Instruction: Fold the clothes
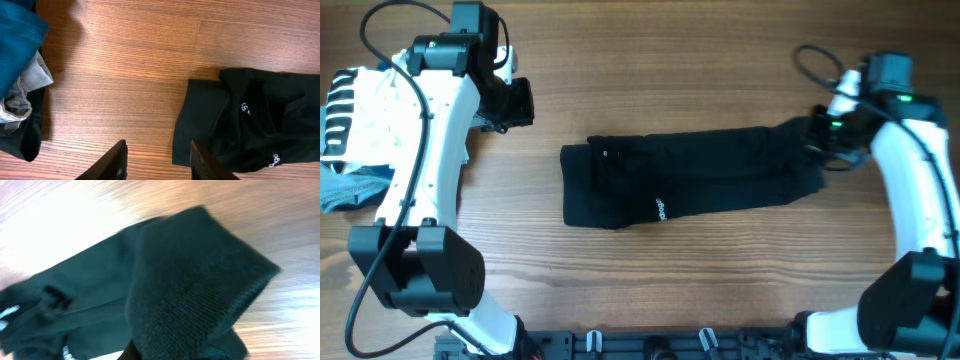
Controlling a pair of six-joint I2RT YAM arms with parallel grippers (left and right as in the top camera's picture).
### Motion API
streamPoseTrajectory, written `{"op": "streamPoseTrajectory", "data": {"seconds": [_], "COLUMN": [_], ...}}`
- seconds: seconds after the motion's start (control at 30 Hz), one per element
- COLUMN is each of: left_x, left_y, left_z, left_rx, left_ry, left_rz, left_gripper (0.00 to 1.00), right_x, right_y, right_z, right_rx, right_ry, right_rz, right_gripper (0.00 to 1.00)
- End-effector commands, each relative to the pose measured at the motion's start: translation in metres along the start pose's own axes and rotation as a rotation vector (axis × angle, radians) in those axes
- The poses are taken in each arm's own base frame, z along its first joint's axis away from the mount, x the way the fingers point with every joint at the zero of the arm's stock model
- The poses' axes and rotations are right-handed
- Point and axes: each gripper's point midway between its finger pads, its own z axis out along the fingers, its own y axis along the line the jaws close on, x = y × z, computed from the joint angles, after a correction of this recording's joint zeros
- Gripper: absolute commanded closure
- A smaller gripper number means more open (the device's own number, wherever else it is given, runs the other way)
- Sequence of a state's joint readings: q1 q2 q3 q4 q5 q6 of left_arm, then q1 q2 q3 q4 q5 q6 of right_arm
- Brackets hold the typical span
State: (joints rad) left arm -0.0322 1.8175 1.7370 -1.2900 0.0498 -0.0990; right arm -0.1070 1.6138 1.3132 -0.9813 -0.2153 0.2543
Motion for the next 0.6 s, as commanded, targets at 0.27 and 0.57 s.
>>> {"op": "streamPoseTrajectory", "data": {"seconds": [0.27, 0.57], "left_x": [-0.002, 0.004], "left_y": [-0.003, -0.003], "left_z": [-0.008, -0.003], "left_rx": [0.016, 0.018], "left_ry": [-0.016, 0.006], "left_rz": [0.002, 0.000], "left_gripper": [0.60, 0.51], "right_x": [0.055, 0.053], "right_y": [0.112, 0.133], "right_z": [0.078, 0.065], "right_rx": [-0.026, -0.128], "right_ry": [0.147, 0.127], "right_rz": [-0.075, -0.148], "right_gripper": [0.83, 0.45]}}
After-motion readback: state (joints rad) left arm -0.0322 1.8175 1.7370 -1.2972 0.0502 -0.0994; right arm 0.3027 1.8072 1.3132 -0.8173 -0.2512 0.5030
